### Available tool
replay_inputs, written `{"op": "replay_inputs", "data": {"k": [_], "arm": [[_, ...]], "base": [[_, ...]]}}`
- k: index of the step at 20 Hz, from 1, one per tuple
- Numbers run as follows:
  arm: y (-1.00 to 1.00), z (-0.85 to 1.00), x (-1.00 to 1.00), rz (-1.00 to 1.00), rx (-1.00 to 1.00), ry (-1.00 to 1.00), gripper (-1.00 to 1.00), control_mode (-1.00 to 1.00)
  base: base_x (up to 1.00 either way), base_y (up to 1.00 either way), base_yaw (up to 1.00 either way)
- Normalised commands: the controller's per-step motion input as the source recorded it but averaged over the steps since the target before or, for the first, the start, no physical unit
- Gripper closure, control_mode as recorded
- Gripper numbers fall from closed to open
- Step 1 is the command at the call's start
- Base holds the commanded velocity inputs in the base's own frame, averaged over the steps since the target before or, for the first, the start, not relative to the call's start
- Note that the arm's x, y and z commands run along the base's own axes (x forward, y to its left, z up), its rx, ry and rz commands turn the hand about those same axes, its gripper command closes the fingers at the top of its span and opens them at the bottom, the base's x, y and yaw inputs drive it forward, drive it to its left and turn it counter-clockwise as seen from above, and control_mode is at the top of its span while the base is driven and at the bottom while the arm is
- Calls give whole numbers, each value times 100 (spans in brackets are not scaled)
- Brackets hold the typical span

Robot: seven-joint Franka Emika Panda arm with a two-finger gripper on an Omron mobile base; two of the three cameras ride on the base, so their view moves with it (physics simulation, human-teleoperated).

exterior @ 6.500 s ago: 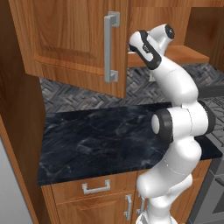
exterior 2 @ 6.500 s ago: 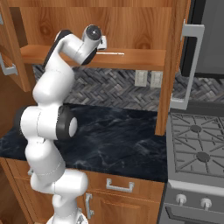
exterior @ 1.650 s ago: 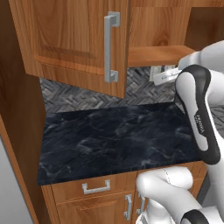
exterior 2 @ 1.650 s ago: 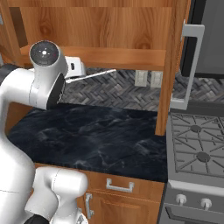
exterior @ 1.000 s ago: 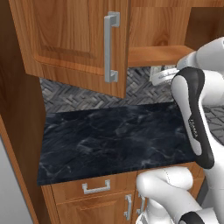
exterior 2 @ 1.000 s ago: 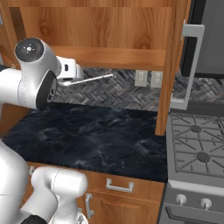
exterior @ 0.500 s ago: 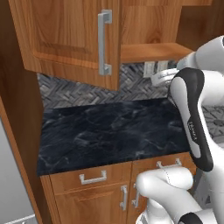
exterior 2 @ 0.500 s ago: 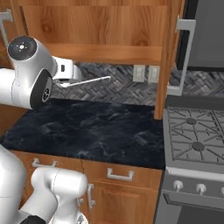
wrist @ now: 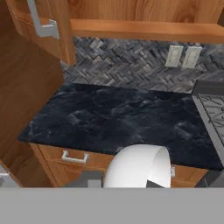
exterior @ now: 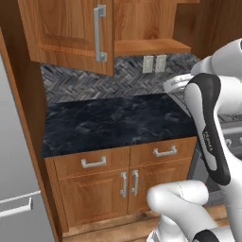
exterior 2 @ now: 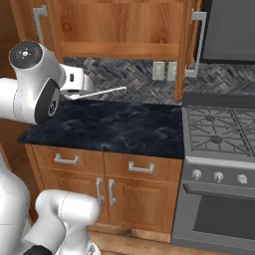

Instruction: Open the cabinet and move the ladle to the pot. Then close the cabinet.

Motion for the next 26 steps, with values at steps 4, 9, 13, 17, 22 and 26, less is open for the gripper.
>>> {"op": "replay_inputs", "data": {"k": [4, 9, 13, 17, 22, 26], "arm": [[0, 0, 0, 0, 0, 0, 100, 100], [0, 0, 0, 0, 0, 0, 100, 100], [0, 0, 0, 0, 0, 0, 100, 100], [0, 0, 0, 0, 0, 0, 100, 100], [0, 0, 0, 0, 0, 0, 100, 100], [0, 0, 0, 0, 0, 0, 100, 100]], "base": [[-85, -31, 0], [-51, -54, 0], [-4, -62, -2], [0, -76, -2], [0, -79, 0], [0, -73, 0]]}}
